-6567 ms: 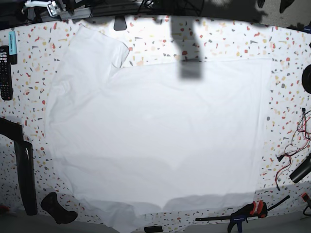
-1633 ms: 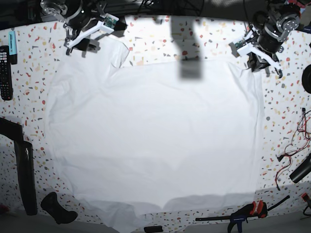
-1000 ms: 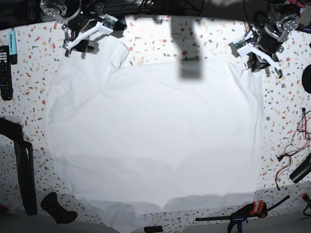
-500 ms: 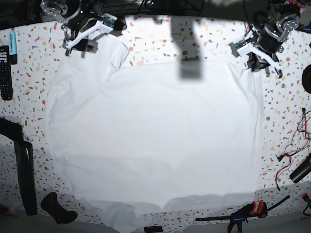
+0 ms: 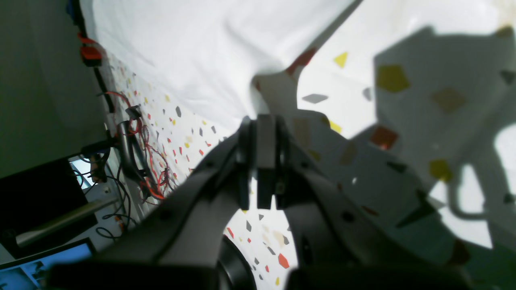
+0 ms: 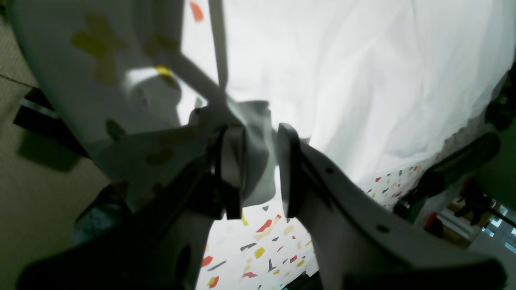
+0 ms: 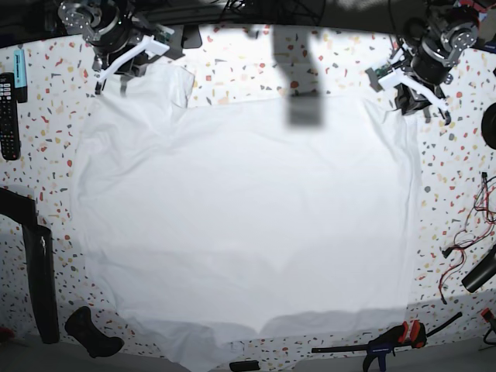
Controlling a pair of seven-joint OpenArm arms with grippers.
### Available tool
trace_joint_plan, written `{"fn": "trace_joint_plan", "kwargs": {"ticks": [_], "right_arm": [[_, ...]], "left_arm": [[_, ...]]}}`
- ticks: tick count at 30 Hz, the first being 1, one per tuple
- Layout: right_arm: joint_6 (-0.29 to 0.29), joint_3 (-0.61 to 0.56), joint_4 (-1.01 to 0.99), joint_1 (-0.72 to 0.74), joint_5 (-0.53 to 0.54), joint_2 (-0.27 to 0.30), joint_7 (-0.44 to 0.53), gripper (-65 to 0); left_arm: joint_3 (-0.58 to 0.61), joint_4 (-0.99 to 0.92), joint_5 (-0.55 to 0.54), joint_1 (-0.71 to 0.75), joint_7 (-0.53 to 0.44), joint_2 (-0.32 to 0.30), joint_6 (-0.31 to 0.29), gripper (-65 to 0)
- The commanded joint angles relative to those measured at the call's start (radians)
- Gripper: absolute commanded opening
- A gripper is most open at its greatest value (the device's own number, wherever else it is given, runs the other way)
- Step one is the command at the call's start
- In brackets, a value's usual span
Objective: Fold the T-shirt properly
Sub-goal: 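Close both grippers on the shirt's shoulder corners, then lift the shoulders with both grippers and pull them over toward the hem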
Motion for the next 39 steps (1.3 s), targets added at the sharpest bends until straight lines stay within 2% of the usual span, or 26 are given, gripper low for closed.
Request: {"fn": "trace_joint_plan", "kwargs": {"ticks": [1,4,7,12,16,18,24,29,31,36,37,39], "right_arm": [[-0.017,0.004,0.014,-0.005,-0.007,0.011,0.003,-51.2],[-0.017,0.004,0.014,-0.005,-0.006,0.011,0.014,-53.0],[-0.017,0.004,0.014,-0.005,-0.006,0.011,0.021,-65.0],[-0.037,0.004,0.015,-0.005,0.002,0.011,0.015,-65.0],[-0.162,0.004,0.016,-0.005,0.062,0.012,-0.014,-65.0],[-0.205,0.004,0.019,-0.005,0.105,0.012,-0.033,-65.0],[-0.276,0.004,0.088,-0.004,0.140,0.018,-0.136,-65.0],[-0.286,0.004,0.140,0.055,0.171,0.031,-0.169,-65.0],[-0.285,0.004,0.140,0.097,0.256,0.031,-0.192,-65.0],[-0.285,0.004,0.140,0.184,0.338,0.031,-0.212,-65.0],[-0.285,0.004,0.140,0.204,0.353,0.031,-0.213,-65.0],[-0.285,0.004,0.140,0.243,0.389,0.031,-0.214,-65.0]], "left_arm": [[-0.006,0.016,0.008,-0.002,-0.003,-0.014,0.014,-65.0],[-0.006,0.016,0.008,-0.002,-0.003,-0.014,0.014,-65.0],[-0.006,0.016,0.008,-0.002,-0.003,-0.014,0.014,-65.0],[-0.006,0.016,0.008,-0.002,-0.003,-0.014,0.014,-65.0],[-0.006,0.016,0.008,-0.002,-0.004,-0.014,0.015,-65.0],[-0.006,0.016,0.008,-0.002,-0.004,-0.014,0.015,-65.0],[-0.006,0.016,0.045,-0.003,-0.003,-0.014,0.015,-65.0],[-0.008,0.016,0.117,-0.003,0.000,-0.014,0.016,-65.0],[-0.008,0.016,0.116,-0.003,0.001,-0.014,0.051,-65.0],[-0.007,0.016,0.116,-0.003,0.057,-0.016,0.340,-65.0],[-0.007,0.016,0.115,-0.003,0.058,-0.019,0.377,-65.0],[-0.007,0.016,0.116,-0.003,0.055,-0.029,0.380,-65.0]]}}
